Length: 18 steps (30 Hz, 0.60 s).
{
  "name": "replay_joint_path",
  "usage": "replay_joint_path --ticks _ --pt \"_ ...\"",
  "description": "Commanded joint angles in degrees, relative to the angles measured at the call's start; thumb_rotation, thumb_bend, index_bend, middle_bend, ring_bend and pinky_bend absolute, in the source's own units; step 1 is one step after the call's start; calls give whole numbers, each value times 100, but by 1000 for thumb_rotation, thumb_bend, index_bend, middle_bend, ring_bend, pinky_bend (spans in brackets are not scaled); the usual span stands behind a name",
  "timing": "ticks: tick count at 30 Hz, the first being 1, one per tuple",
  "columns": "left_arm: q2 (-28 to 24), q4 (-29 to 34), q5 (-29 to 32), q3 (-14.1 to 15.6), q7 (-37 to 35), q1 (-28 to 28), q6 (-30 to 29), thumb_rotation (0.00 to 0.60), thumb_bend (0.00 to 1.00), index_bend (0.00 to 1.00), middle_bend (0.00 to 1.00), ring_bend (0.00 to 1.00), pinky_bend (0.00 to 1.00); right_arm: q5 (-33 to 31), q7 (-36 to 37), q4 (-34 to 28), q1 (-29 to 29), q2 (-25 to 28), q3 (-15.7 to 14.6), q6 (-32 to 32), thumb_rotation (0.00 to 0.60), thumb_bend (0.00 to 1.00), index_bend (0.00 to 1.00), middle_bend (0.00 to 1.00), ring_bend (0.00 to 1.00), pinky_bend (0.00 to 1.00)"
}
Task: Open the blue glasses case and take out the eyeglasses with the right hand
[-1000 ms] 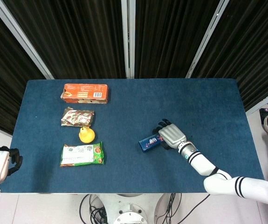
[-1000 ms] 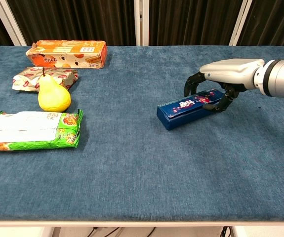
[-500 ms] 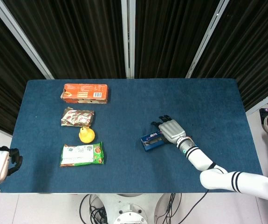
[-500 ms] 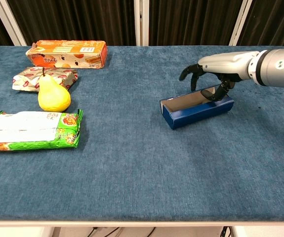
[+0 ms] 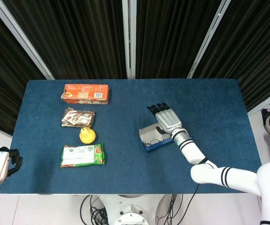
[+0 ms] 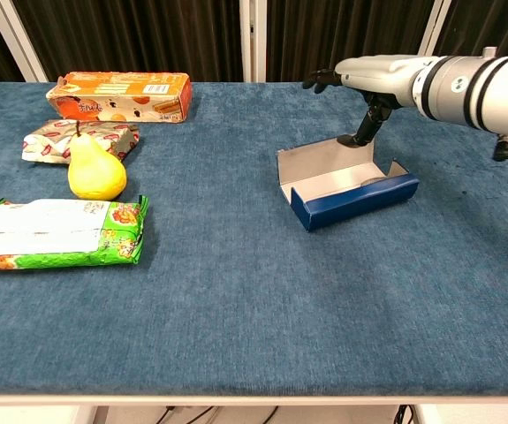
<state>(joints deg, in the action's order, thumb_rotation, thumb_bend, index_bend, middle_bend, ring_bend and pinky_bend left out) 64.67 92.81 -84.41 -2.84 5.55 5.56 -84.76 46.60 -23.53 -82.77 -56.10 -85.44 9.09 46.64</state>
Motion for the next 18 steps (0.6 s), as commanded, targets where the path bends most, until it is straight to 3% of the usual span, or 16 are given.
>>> replay_joint_path --ticks 1,7,9,14,18 --pt "-2 -1 -10 4 -4 -3 -7 600 411 711 712 526 476 960 330 -782 463 554 -311 359 600 255 0 122 0 0" --pt "0 13 -18 10 32 -4 -11 600 411 711 712 526 475 1946 520 -1106 1031 835 -867 809 600 57 0 110 0 0" --pt "2 19 -16 10 44 -5 -13 600 411 711 712 525 475 2096 450 -1005 1102 742 -956 845 600 36 0 95 0 0" --pt "2 22 -16 10 45 -11 -22 600 411 711 712 525 474 2079 139 -550 1030 237 -837 771 600 28 0 31 0 0" --pt "-1 14 -11 7 18 -9 -17 600 412 711 712 525 475 1870 -89 -6 775 -390 -452 644 600 29 0 10 0 0"
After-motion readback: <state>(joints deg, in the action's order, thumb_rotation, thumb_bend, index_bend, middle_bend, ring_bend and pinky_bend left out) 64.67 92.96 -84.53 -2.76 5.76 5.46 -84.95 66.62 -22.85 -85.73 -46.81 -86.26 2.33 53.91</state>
